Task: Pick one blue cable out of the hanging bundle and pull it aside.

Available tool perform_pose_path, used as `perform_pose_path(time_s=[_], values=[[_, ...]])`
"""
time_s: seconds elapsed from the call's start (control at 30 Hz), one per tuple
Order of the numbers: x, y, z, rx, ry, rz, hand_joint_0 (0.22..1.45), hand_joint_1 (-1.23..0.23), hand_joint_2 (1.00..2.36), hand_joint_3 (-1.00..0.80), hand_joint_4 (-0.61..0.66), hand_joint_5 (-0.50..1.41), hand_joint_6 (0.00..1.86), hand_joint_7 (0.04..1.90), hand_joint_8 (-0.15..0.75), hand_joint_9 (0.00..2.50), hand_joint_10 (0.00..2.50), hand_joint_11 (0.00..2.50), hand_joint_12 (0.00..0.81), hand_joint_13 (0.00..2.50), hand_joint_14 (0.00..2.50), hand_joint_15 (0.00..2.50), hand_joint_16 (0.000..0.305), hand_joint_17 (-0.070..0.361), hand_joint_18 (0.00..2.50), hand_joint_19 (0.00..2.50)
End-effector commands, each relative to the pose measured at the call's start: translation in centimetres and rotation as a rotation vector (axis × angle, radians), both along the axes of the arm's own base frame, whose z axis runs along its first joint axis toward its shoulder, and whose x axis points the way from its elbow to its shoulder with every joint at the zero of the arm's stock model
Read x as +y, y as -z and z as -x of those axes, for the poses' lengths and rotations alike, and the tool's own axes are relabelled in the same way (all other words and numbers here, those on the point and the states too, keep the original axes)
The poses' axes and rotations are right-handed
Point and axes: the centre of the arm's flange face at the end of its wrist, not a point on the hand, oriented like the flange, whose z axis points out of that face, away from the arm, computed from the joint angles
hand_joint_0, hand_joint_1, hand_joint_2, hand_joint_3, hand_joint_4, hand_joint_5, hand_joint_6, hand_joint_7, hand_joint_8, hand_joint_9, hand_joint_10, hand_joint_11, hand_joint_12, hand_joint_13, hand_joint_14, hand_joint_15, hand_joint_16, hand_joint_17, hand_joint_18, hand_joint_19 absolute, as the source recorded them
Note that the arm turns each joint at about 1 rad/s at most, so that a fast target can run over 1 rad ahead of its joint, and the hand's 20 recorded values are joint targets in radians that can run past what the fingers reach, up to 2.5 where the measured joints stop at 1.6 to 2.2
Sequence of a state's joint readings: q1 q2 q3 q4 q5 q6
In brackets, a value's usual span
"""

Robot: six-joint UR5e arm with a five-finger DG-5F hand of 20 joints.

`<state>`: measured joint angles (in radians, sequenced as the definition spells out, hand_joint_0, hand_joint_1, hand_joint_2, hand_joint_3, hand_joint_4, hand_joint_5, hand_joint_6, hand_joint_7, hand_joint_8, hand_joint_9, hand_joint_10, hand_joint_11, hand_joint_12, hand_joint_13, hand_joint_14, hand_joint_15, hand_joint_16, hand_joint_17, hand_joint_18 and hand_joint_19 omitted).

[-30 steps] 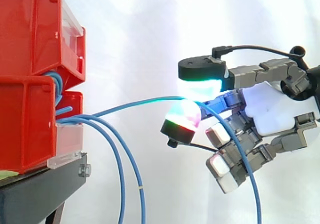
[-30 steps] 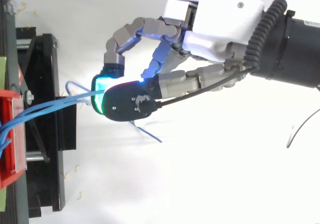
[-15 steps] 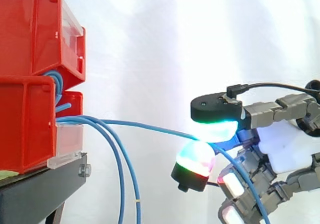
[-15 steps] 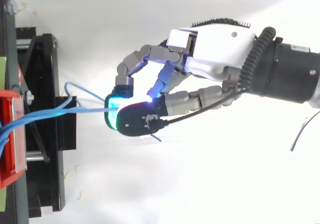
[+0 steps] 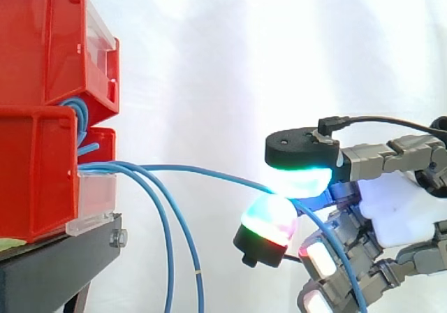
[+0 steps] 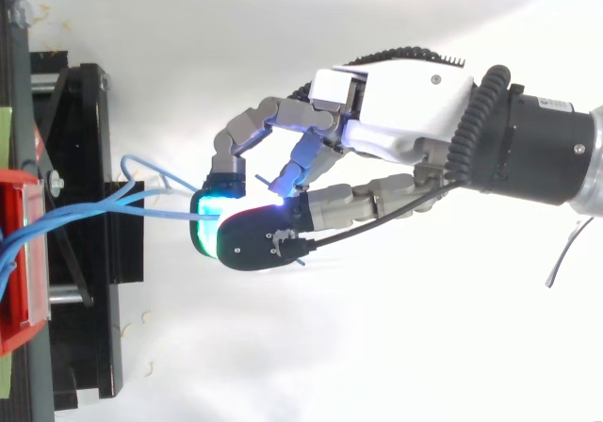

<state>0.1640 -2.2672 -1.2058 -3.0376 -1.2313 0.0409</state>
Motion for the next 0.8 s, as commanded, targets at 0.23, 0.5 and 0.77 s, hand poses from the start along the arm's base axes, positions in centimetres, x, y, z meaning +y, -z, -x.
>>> perform_pose_path(time_s=[0.23,0.5,0.77], values=[[0.0,0.06,0.03,0.001,0.001,0.001,0.5,-0.82,1.4,0.05,-0.17,-0.03,0.88,1.04,0.245,1.17,0.02,0.45,0.46,0.94,0.02,0.53,0.071,0.161,0.63,0.52],[0.0,0.06,0.03,0.001,0.001,0.001,0.5,-0.82,1.41,0.05,-0.17,-0.03,0.88,1.04,0.25,1.18,0.02,0.45,0.459,0.94,0.02,0.53,0.072,0.162,0.64,0.52],[0.0,-0.02,-0.02,-0.002,0.001,0.001,0.49,-0.82,1.42,0.04,-0.15,-0.03,0.88,1.04,0.255,1.19,0.02,0.46,0.46,0.94,0.02,0.54,0.072,0.162,0.66,0.52]])
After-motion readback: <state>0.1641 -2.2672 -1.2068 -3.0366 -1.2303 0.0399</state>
